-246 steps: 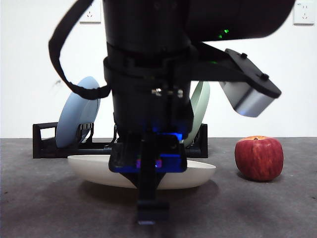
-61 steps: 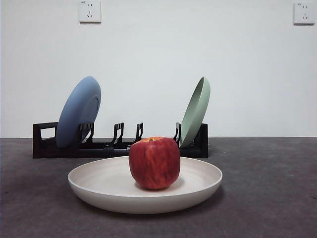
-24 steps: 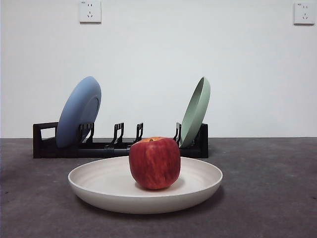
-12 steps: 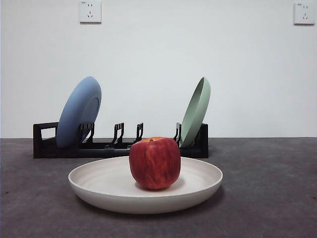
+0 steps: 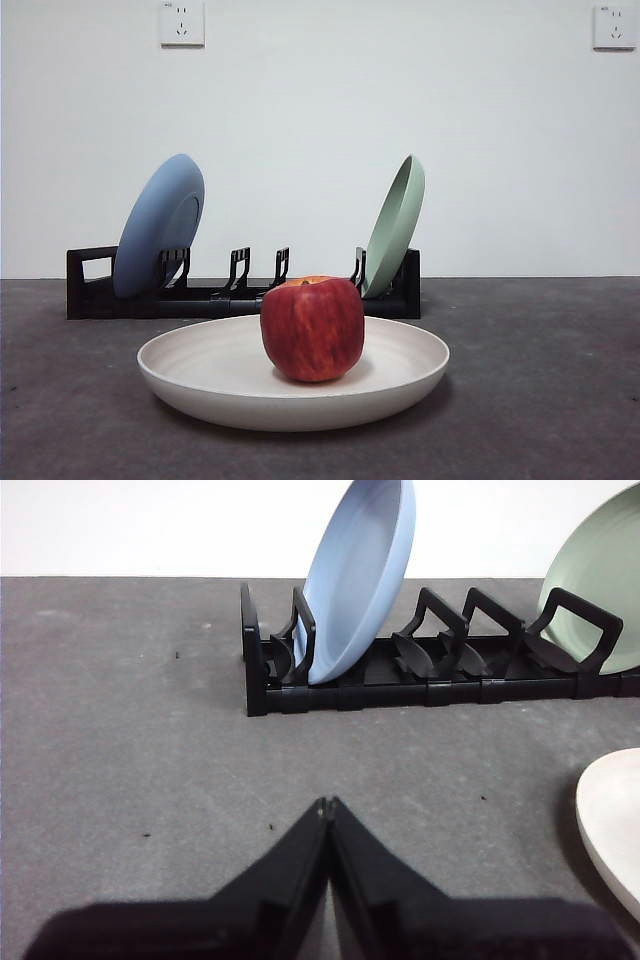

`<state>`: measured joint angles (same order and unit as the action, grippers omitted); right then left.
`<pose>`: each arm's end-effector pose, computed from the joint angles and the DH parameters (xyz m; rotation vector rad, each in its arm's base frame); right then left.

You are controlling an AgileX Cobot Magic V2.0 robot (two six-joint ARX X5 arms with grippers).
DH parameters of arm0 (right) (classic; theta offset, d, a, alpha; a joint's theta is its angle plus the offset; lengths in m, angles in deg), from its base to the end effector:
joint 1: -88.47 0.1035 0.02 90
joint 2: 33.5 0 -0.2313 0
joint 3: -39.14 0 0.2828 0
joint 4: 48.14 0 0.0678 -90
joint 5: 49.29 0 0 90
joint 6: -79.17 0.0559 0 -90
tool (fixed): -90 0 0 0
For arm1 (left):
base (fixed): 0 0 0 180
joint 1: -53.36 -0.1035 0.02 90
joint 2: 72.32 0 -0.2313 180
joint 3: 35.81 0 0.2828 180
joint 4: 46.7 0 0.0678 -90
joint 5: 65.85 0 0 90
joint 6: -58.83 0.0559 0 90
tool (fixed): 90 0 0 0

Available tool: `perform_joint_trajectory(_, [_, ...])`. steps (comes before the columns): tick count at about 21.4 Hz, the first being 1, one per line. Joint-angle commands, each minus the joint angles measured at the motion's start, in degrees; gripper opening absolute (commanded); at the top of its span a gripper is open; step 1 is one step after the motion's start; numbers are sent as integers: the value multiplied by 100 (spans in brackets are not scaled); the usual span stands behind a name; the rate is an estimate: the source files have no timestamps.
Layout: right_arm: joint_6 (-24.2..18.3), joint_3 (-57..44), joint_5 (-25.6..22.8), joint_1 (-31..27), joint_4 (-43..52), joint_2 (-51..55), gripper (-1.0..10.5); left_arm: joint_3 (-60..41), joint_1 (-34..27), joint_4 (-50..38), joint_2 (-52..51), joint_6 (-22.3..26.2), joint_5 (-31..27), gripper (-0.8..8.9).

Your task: Take the yellow plate from the plate rack,put the plate on the table,take the apple from the table,put the apple in the plate

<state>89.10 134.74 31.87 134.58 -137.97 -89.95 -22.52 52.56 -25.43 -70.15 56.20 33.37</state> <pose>0.1375 0.1306 0.3796 -0.2564 0.8434 0.5329 0.1875 -0.0063 0.1451 -0.0612 0.1800 -0.1425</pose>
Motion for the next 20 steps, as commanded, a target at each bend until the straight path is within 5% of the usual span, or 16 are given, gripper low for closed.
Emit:
perform_joint_trajectory(1, [44,2,-48,7,-138,-4,1,-59,-17,-7,39,-33,17,-3])
perform_joint_trajectory(5, [-501,-24,-876,-415,420,273,1,-59,-17,-7,103,-33,17,-3])
perform_joint_trajectory(7, [-673,-234,-446,-1064,1620,726,1,-59,-17,-4,114,-33,15,-3])
perform_joint_trajectory(10, [-774,-1110,896,-2326,3458,1652,1,-59,-17,-7,136,-35,15,-3])
perform_joint_trajectory(15, [-1257,-3477,949,-3862,5493,3333,1,-59,-17,-7,138,-33,15,-3])
perform_joint_trajectory(20, [-1257,-5246,925,-4266,6367,4225,1,-59,-17,-7,149,-33,15,-3])
